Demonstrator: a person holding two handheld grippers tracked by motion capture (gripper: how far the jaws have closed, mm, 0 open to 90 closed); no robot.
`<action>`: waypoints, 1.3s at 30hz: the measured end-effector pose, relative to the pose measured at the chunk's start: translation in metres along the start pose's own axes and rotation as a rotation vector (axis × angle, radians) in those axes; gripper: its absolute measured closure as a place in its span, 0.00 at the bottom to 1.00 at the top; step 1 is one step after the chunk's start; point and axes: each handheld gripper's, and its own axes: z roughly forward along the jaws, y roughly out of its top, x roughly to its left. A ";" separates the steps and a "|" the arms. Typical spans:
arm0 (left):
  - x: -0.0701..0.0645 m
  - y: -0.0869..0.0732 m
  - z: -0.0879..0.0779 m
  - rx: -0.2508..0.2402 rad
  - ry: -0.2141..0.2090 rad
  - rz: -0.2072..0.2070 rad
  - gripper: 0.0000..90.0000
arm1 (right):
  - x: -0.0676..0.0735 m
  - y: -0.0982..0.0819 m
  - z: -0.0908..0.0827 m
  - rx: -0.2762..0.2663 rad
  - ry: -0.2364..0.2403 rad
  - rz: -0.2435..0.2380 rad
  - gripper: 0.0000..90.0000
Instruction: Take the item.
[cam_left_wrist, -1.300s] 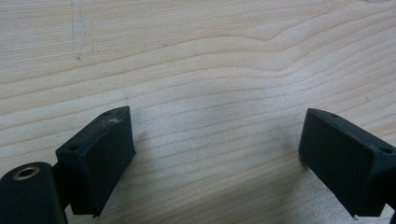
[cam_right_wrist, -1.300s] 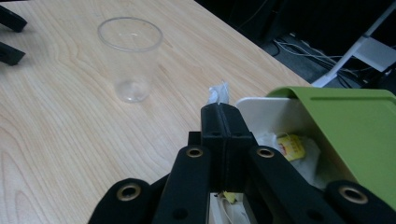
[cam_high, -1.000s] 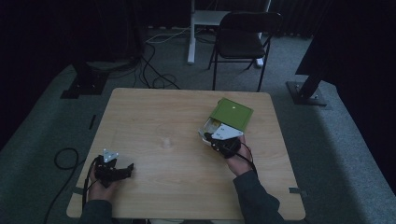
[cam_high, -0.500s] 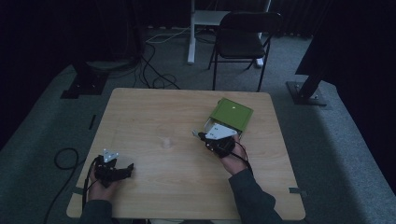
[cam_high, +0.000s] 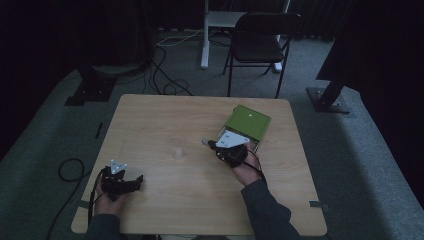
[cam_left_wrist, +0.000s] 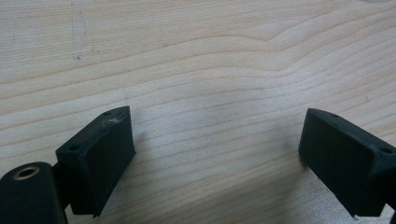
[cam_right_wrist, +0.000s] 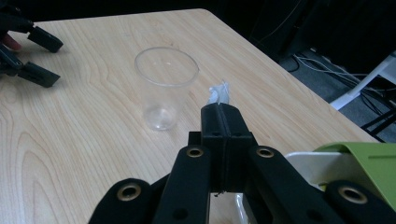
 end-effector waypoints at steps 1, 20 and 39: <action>0.000 0.000 0.000 0.000 0.000 0.000 0.12 | 0.000 0.001 0.001 -0.001 0.001 -0.001 1.00; 0.000 0.000 0.000 -0.001 0.000 0.000 0.12 | 0.006 0.010 0.010 -0.013 0.020 -0.011 1.00; 0.000 0.000 0.000 0.000 0.000 0.000 0.12 | 0.006 0.017 0.016 -0.028 0.041 0.001 1.00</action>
